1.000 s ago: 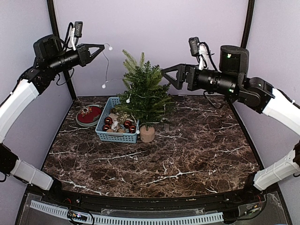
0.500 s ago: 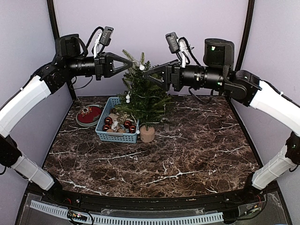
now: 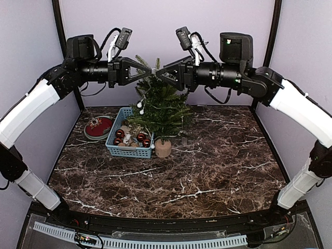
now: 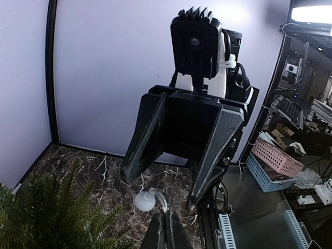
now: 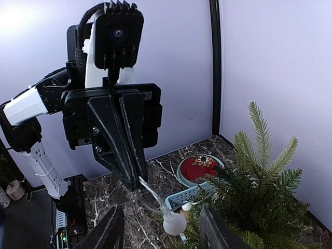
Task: Decorate the small christmas tree
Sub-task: Wrap the light string in the gap of the branches.
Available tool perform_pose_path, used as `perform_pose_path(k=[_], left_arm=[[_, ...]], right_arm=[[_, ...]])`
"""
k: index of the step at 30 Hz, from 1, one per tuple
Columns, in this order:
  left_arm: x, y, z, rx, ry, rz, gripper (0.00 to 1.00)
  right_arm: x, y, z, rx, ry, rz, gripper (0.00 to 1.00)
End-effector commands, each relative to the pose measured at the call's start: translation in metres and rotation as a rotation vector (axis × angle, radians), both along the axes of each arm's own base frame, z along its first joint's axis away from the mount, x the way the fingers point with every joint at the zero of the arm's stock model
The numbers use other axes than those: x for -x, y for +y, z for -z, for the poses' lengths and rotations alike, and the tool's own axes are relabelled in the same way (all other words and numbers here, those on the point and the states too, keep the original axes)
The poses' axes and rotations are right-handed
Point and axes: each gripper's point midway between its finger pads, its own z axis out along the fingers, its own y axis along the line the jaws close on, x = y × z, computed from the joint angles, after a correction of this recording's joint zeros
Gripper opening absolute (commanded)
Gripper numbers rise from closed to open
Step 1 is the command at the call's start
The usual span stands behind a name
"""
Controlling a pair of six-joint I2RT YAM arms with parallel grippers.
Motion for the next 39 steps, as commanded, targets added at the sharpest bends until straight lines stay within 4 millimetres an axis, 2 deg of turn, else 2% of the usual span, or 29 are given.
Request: perform_pose_path(k=[1,4,9,13,19,24,28,30,32,36,39], left_arm=[[0.011,0.000,-0.011,0.013,-0.028,0.044,0.00],[0.012,-0.001,-0.011,0.011,-0.024,0.053,0.00],[0.011,-0.003,-0.008,0.003,-0.012,0.061,0.00],[0.010,-0.004,-0.008,0.004,-0.012,0.060,0.00],[0.006,-0.006,-0.006,-0.005,-0.005,0.055,0.00],[-0.008,-0.005,-0.010,-0.001,-0.029,-0.032,0.00],[-0.022,-0.001,-0.016,0.014,-0.051,-0.134,0.24],[-0.032,0.002,-0.010,0.014,-0.044,-0.203,0.42],[-0.035,0.012,-0.011,0.036,-0.054,-0.280,0.52],[-0.042,0.030,-0.001,0.082,-0.020,-0.407,0.66],[-0.048,0.038,0.014,0.070,0.027,-0.473,0.68]], right_arm=[[0.001,0.006,-0.009,0.024,-0.040,-0.042,0.48],[-0.002,0.008,-0.007,0.043,-0.044,-0.040,0.42],[-0.003,0.012,-0.005,0.051,-0.043,-0.047,0.27],[-0.003,0.012,-0.005,0.052,-0.049,-0.046,0.20],[-0.004,0.009,-0.011,0.032,-0.055,-0.029,0.00],[-0.011,-0.003,-0.030,-0.036,-0.050,0.055,0.00],[-0.005,-0.006,-0.052,-0.107,-0.039,0.038,0.00],[0.000,-0.006,-0.061,-0.134,-0.034,0.018,0.00],[0.003,-0.005,-0.067,-0.151,-0.032,0.013,0.00],[0.001,-0.005,-0.076,-0.178,-0.019,0.042,0.00],[-0.015,-0.006,-0.077,-0.196,0.008,0.123,0.00]])
